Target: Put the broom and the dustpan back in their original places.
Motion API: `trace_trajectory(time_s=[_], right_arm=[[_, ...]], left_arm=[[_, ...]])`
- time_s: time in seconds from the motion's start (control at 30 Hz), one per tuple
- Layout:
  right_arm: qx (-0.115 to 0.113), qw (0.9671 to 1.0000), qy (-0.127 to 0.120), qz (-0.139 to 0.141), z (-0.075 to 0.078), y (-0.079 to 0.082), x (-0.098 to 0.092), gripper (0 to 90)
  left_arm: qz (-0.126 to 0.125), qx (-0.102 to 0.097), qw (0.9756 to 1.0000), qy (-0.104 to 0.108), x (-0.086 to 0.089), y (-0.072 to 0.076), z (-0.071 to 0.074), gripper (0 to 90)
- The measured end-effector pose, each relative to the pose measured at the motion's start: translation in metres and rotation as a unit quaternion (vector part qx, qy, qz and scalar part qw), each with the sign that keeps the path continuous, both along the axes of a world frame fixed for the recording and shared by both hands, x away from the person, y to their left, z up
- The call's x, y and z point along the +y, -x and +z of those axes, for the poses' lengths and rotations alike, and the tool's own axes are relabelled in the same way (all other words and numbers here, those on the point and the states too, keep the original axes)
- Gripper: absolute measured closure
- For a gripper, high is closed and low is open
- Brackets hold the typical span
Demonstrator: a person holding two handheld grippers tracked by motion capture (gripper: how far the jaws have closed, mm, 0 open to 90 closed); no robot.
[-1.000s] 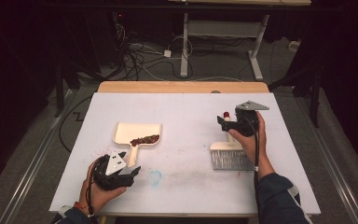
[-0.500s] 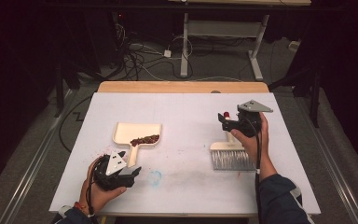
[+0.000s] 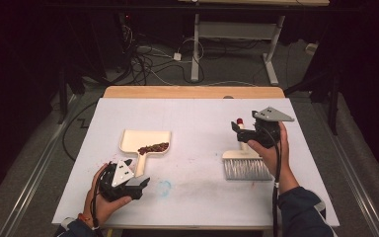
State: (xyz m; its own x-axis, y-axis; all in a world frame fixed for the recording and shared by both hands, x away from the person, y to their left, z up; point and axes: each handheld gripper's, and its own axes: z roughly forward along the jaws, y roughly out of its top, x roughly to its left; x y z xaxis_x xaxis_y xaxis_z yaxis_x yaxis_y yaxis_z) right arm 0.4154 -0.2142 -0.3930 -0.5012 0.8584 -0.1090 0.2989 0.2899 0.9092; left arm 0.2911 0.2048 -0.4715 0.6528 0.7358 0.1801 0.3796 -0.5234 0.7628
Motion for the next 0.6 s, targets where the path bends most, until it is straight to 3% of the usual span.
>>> trace_trajectory(time_s=[0.6], right_arm=[[-0.04, 0.9987, 0.011, 0.029, 0.017, 0.036, -0.002, 17.2]], left_arm=[[-0.009, -0.01, 0.9998, -0.011, -0.001, 0.001, 0.001, 17.1]])
